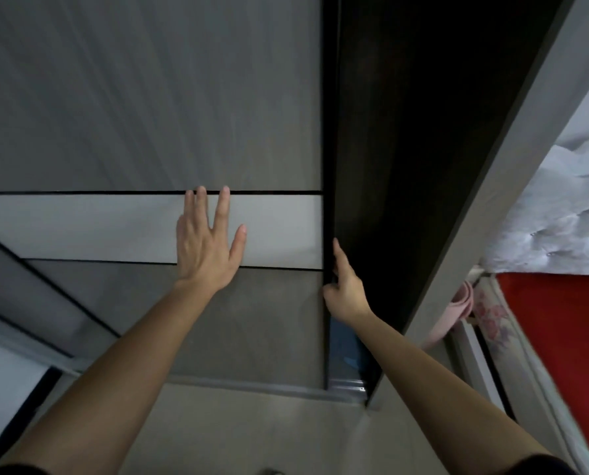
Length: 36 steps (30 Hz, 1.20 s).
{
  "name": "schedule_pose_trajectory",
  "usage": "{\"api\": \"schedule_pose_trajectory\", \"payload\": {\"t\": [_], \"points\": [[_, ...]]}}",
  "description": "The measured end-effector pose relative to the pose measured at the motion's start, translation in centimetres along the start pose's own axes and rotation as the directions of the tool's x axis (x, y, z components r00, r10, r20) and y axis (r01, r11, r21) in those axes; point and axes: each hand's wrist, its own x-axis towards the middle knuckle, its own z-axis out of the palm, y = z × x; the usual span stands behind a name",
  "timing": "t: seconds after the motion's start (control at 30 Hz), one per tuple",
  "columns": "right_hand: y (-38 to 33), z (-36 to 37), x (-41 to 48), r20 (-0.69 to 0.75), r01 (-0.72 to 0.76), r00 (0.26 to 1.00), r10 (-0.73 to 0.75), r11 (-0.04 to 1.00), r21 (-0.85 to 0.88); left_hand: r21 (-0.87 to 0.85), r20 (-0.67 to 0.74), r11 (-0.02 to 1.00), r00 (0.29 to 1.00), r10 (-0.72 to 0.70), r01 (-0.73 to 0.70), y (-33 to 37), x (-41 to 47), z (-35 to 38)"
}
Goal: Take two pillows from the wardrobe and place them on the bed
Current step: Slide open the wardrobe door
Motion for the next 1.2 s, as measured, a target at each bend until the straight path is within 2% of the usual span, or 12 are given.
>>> {"api": "schedule_pose_trajectory", "payload": {"t": [0.17, 0.43, 0.83, 1.2], "points": [[-2.0, 4.2, 1.1, 0.219, -0.052, 0.975, 0.046, 0.998, 0.02, -0.174, 0.103, 0.959, 0.973, -0.207, 0.223, -2.7, 0.5, -2.3], [-5.6, 11.7, 2.8, 0.356, -0.037, 0.934, 0.044, 0.999, -0.027, -0.345, 0.199, 0.851, 0.917, -0.346, 0.396, -9.0, 1.6, -2.4], [-9.7, 22.2, 5.7, 0.455, -0.066, 0.885, 0.101, 0.994, -0.092, -0.468, 0.163, 0.744, 0.875, -0.457, 0.476, -19.0, 2.7, -1.3], [-12.1, 27.3, 6.6, 0.535, -0.082, 0.837, 0.118, 0.992, -0.091, -0.463, 0.265, 0.705, 0.843, -0.468, 0.537, -24.5, 2.9, -1.8]]}}
